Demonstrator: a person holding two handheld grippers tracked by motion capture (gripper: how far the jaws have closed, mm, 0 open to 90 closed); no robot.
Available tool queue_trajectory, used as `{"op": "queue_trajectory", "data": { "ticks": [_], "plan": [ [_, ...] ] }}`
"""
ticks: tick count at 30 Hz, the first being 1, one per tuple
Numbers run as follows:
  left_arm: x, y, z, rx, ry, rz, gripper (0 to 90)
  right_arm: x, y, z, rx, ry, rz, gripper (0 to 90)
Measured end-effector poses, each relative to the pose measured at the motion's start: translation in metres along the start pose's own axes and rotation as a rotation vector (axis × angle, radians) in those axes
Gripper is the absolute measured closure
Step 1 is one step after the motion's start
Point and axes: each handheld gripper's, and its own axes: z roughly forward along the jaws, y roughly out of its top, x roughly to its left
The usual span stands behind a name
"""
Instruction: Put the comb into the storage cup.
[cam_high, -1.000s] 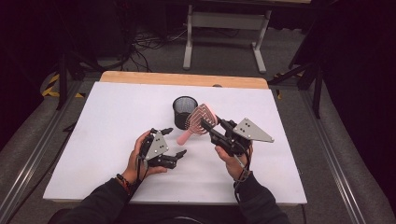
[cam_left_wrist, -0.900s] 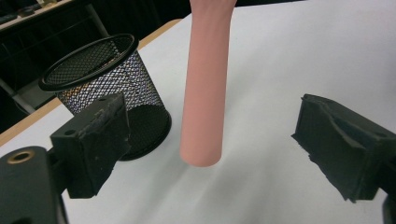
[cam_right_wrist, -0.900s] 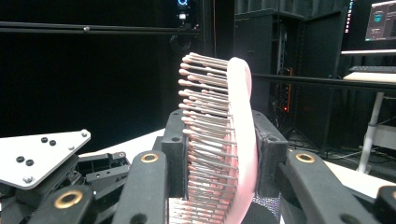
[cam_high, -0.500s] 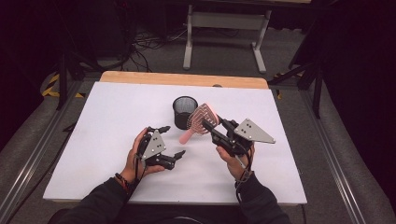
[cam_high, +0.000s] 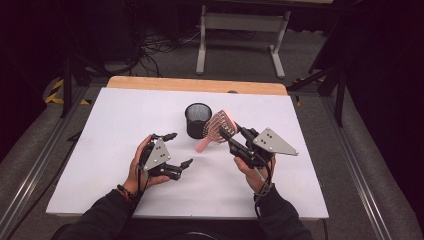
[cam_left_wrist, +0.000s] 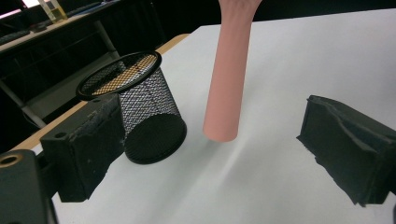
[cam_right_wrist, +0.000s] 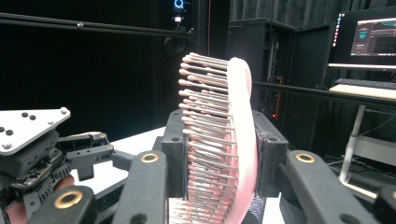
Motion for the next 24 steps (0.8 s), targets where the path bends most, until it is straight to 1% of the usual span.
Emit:
{"op": "queue_trajectory", "data": {
  "ticks": [3, 4, 7, 11, 16, 17, 18, 19, 21, 22, 24],
  "plan": [
    [0.004, -0.001, -0.003, 0.006, -0.001, -0.001, 7.3, -0.001, 0.001, -0.001, -0.003, -0.005, -0.003, 64.0],
    [0.005, -0.001, -0.004, 0.005, -0.002, -0.009, 7.2, -0.001, 0.001, -0.002, -0.005, -0.008, -0.002, 64.0],
    [0.007, -0.001, -0.007, 0.003, -0.004, -0.013, 7.3, -0.002, 0.002, -0.003, -0.007, -0.012, -0.001, 64.0],
    [0.010, -0.002, -0.012, 0.003, -0.003, -0.004, 7.3, -0.004, 0.003, -0.005, -0.017, -0.017, -0.001, 64.0],
    [0.011, -0.003, -0.015, 0.004, -0.009, -0.006, 7.6, -0.005, 0.005, -0.007, -0.023, -0.021, -0.005, 64.5],
    [0.010, -0.003, -0.014, 0.010, -0.011, 0.000, 7.7, -0.005, 0.004, -0.007, -0.018, -0.017, 0.000, 64.6],
    [0.010, -0.003, -0.014, 0.013, -0.011, 0.002, 7.7, -0.005, 0.003, -0.006, -0.006, -0.016, -0.009, 64.6],
    [0.009, -0.003, -0.014, 0.015, -0.012, 0.004, 7.7, -0.003, 0.002, -0.004, 0.007, -0.016, -0.006, 64.7],
    [0.009, -0.003, -0.015, 0.016, -0.011, 0.006, 7.7, -0.002, 0.000, -0.001, 0.024, -0.013, -0.019, 64.8],
    [0.009, -0.003, -0.015, 0.009, -0.010, 0.004, 7.7, -0.001, 0.000, -0.001, 0.027, -0.008, -0.020, 64.8],
    [0.010, -0.003, -0.017, 0.011, -0.012, 0.001, 7.8, -0.001, 0.000, 0.000, 0.031, -0.009, -0.023, 64.8]
  ]
}}
